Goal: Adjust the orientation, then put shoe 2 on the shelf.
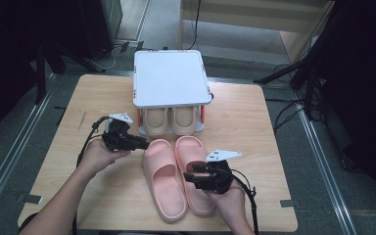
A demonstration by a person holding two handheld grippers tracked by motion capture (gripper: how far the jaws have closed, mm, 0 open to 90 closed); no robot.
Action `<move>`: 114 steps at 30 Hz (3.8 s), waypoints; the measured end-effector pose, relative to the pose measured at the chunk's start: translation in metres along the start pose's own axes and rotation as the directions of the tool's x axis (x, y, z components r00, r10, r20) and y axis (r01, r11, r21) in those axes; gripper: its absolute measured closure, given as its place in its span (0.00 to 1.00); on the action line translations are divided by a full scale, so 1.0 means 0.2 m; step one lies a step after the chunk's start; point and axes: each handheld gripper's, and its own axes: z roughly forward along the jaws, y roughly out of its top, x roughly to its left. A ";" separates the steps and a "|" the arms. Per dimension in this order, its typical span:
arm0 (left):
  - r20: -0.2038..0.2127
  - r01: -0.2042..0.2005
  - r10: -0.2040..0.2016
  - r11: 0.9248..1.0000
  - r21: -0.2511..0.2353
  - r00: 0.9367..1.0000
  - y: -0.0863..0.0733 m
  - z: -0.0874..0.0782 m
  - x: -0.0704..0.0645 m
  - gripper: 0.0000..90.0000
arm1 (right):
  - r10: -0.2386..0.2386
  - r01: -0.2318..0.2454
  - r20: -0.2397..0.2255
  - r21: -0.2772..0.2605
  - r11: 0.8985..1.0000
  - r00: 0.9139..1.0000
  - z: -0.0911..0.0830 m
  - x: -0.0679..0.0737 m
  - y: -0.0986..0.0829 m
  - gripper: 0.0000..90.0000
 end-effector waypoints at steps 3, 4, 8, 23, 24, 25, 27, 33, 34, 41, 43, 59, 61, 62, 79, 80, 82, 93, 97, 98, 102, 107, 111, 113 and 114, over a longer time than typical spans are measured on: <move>-0.003 0.002 -0.002 1.000 0.002 1.000 0.00 0.00 0.00 0.73 | 0.007 -0.007 0.010 -0.012 1.000 1.000 0.03 0.01 0.01 0.53; -0.002 0.004 -0.004 1.000 0.000 1.000 0.00 0.00 0.00 0.73 | 0.013 -0.013 0.009 -0.017 1.000 1.000 0.05 0.02 0.01 0.53; 0.000 0.004 -0.004 1.000 -0.007 1.000 0.00 -0.02 0.01 0.72 | -0.019 0.020 0.035 -0.016 1.000 0.999 0.09 0.03 0.02 0.51; -0.021 0.048 -0.049 0.998 -0.049 0.999 -0.06 -0.09 0.01 0.72 | 0.040 -0.034 0.128 -0.046 0.998 0.991 0.22 0.09 0.03 0.43; -0.021 0.048 -0.049 0.998 -0.049 0.999 -0.06 -0.09 0.01 0.72 | 0.040 -0.034 0.128 -0.046 0.998 0.991 0.22 0.09 0.03 0.43; -0.022 0.046 -0.047 0.998 -0.050 0.999 -0.07 -0.10 0.01 0.72 | 0.029 -0.022 0.151 -0.048 0.999 0.988 0.24 0.11 0.04 0.43; -0.024 0.049 -0.050 0.997 -0.052 0.998 -0.07 -0.10 0.01 0.72 | 0.019 -0.012 0.163 -0.046 0.999 0.986 0.25 0.11 0.04 0.43; -0.035 0.062 -0.064 0.997 -0.052 0.997 -0.10 -0.13 0.01 0.72 | -0.006 0.014 0.230 -0.035 0.999 0.973 0.27 0.12 0.04 0.56; -0.035 0.062 -0.064 0.997 -0.052 0.997 -0.10 -0.13 0.01 0.72 | -0.008 0.016 0.234 -0.033 0.999 0.972 0.27 0.12 0.04 0.57; -0.037 0.068 -0.070 0.996 -0.054 0.997 -0.11 -0.14 0.02 0.72 | -0.002 0.008 0.240 -0.022 1.000 0.971 0.26 0.11 0.04 0.69; -0.036 0.069 -0.071 0.996 -0.049 0.997 -0.11 -0.13 0.02 0.72 | 0.036 -0.030 0.220 -0.030 0.999 0.975 0.24 0.08 0.05 0.77; -0.042 0.080 -0.082 0.996 -0.048 0.996 -0.11 -0.14 0.04 0.72 | 0.088 -0.088 0.174 -0.009 0.996 0.981 0.20 0.03 0.06 0.82; -0.043 0.080 -0.082 0.996 -0.049 0.996 -0.11 -0.14 0.04 0.72 | 0.086 -0.086 0.172 -0.009 0.996 0.981 0.20 0.03 0.06 0.82; -0.040 0.081 -0.083 0.996 -0.048 0.996 -0.11 -0.14 0.04 0.72 | 0.081 -0.081 0.173 -0.006 0.997 0.982 0.20 0.03 0.06 0.83; -0.042 0.082 -0.085 0.994 -0.070 0.995 -0.12 -0.19 0.05 0.71 | -0.028 0.029 0.041 -0.016 0.999 0.999 0.03 0.04 0.13 0.84; -0.043 0.088 -0.092 0.993 -0.075 0.995 -0.12 -0.19 0.05 0.71 | -0.037 0.038 0.026 -0.016 0.999 0.999 0.01 0.04 0.13 0.84; -0.047 0.089 -0.093 0.993 -0.075 0.995 -0.12 -0.19 0.06 0.70 | -0.085 0.085 -0.018 -0.004 0.996 0.996 -0.01 0.04 0.15 0.84; -0.061 0.109 -0.114 0.991 -0.083 0.992 -0.14 -0.24 0.05 0.68 | -0.231 0.251 -0.215 0.067 0.966 0.949 0.04 0.06 0.21 0.84; -0.070 0.114 -0.120 0.989 -0.090 0.990 -0.17 -0.28 0.04 0.67 | -0.266 0.304 -0.298 0.088 0.948 0.917 0.08 0.05 0.27 0.84; -0.075 0.119 -0.126 0.989 -0.089 0.989 -0.18 -0.28 0.03 0.67 | -0.274 0.315 -0.310 0.091 0.945 0.910 0.09 0.06 0.29 0.84; -0.082 0.127 -0.135 0.988 -0.087 0.988 -0.20 -0.30 0.04 0.65 | -0.295 0.347 -0.352 0.095 0.933 0.888 0.11 0.05 0.35 0.84; -0.086 0.144 -0.151 0.986 -0.084 0.985 -0.24 -0.32 0.03 0.63 | -0.338 0.402 -0.382 0.098 0.910 0.860 0.12 0.06 0.40 0.84; -0.100 0.155 -0.163 0.984 -0.085 0.981 -0.26 -0.33 0.02 0.59 | -0.363 0.435 -0.412 0.093 0.896 0.836 0.13 0.06 0.46 0.84; -0.103 0.162 -0.171 0.983 -0.085 0.980 -0.27 -0.34 0.03 0.58 | -0.373 0.445 -0.422 0.083 0.892 0.826 0.12 0.06 0.49 0.84; -0.100 0.175 -0.183 0.981 -0.080 0.978 -0.29 -0.35 0.03 0.57 | -0.391 0.462 -0.436 0.066 0.884 0.810 0.11 0.06 0.53 0.84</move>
